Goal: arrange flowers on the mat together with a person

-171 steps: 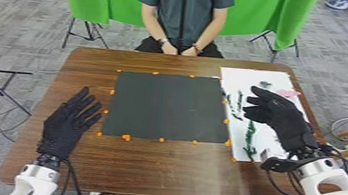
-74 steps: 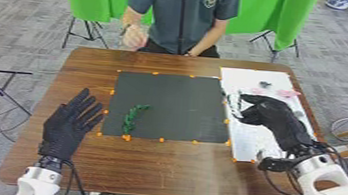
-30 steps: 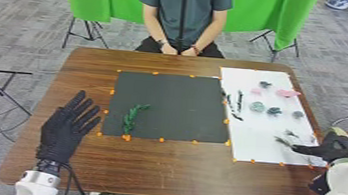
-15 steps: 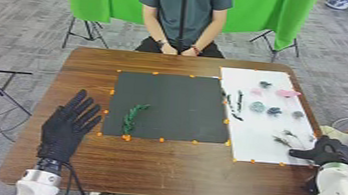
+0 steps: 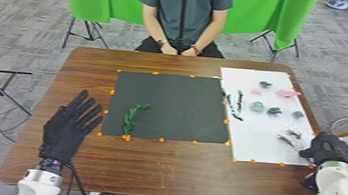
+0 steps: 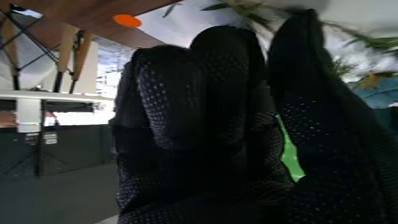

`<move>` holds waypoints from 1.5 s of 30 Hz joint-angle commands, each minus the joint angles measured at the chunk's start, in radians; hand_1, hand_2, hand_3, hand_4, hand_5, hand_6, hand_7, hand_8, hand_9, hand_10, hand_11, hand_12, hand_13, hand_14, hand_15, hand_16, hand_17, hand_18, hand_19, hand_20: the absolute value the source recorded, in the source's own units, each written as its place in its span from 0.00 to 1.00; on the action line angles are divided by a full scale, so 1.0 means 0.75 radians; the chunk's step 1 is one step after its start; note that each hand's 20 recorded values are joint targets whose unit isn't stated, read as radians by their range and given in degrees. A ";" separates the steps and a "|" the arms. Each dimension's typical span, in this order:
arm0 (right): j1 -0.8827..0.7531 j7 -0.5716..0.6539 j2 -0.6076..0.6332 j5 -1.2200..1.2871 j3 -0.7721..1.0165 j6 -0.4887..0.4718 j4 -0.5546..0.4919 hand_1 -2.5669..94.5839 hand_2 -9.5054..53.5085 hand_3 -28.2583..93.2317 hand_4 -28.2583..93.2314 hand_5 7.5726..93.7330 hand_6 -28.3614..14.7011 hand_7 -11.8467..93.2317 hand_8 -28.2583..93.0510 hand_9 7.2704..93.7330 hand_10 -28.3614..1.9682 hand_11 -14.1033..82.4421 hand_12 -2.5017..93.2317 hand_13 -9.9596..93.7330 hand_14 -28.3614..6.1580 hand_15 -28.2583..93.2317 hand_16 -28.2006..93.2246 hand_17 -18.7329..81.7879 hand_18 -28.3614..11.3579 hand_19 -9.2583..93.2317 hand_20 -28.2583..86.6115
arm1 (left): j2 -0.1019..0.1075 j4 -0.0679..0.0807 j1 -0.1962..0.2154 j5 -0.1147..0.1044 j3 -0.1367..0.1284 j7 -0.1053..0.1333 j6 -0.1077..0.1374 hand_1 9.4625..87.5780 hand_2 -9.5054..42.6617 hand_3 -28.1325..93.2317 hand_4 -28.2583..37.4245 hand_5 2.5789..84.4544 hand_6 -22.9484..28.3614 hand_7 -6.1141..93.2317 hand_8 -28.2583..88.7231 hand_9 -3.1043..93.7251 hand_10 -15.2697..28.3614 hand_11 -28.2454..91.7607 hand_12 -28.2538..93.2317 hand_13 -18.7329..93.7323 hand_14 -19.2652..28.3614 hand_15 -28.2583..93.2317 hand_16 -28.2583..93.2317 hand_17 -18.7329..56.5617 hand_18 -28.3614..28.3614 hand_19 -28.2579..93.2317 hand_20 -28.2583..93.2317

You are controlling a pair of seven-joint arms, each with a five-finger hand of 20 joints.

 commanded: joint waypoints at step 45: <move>0.741 -0.496 -0.153 0.207 -0.900 0.077 0.159 0.39 0.04 0.95 0.14 0.92 0.69 0.58 0.38 0.99 0.64 0.82 0.42 0.93 0.56 0.92 0.46 0.60 0.17 0.98 0.53 | -0.003 -0.001 0.008 0.011 0.007 -0.036 -0.004 0.19 0.12 0.81 0.00 0.32 0.51 0.19 0.18 0.27 0.59 0.35 0.36 0.34 0.69 0.35 0.27 0.09 0.86 0.54 0.31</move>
